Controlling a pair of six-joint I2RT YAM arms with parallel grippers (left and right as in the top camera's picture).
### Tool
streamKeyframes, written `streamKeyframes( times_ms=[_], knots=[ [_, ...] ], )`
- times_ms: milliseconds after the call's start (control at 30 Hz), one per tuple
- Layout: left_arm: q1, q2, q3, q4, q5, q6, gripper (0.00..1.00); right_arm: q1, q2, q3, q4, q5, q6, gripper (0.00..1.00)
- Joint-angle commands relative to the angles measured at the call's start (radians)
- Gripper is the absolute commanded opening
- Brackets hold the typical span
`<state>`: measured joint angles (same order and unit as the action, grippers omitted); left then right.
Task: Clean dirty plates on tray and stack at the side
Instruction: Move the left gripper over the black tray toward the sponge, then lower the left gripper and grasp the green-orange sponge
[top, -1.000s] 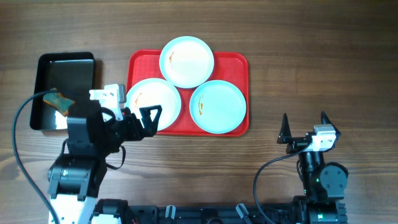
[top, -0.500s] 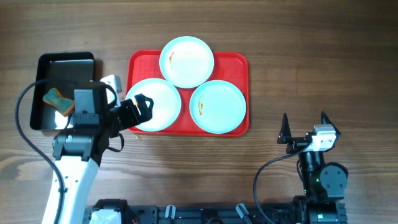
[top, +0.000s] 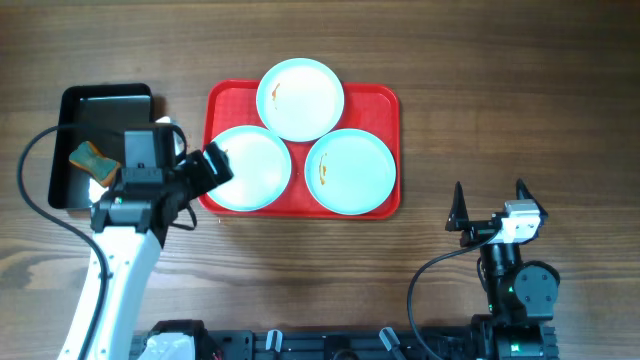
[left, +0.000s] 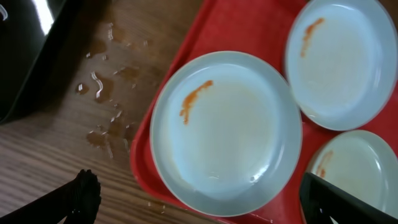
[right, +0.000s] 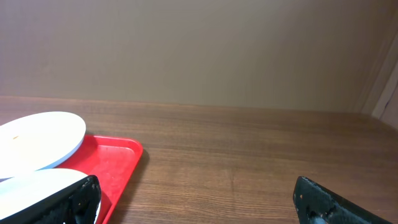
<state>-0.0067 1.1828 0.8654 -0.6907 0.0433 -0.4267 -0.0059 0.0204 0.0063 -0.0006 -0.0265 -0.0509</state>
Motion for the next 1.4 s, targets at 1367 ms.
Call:
streamKeyframes(
  times_ms=[1367],
  knots=[
    [0.499,0.272,0.215,-0.079,-0.060,-0.031,1.00,-0.005,-0.002,-0.001,0.003,-0.019,-0.010,1.00]
  ],
)
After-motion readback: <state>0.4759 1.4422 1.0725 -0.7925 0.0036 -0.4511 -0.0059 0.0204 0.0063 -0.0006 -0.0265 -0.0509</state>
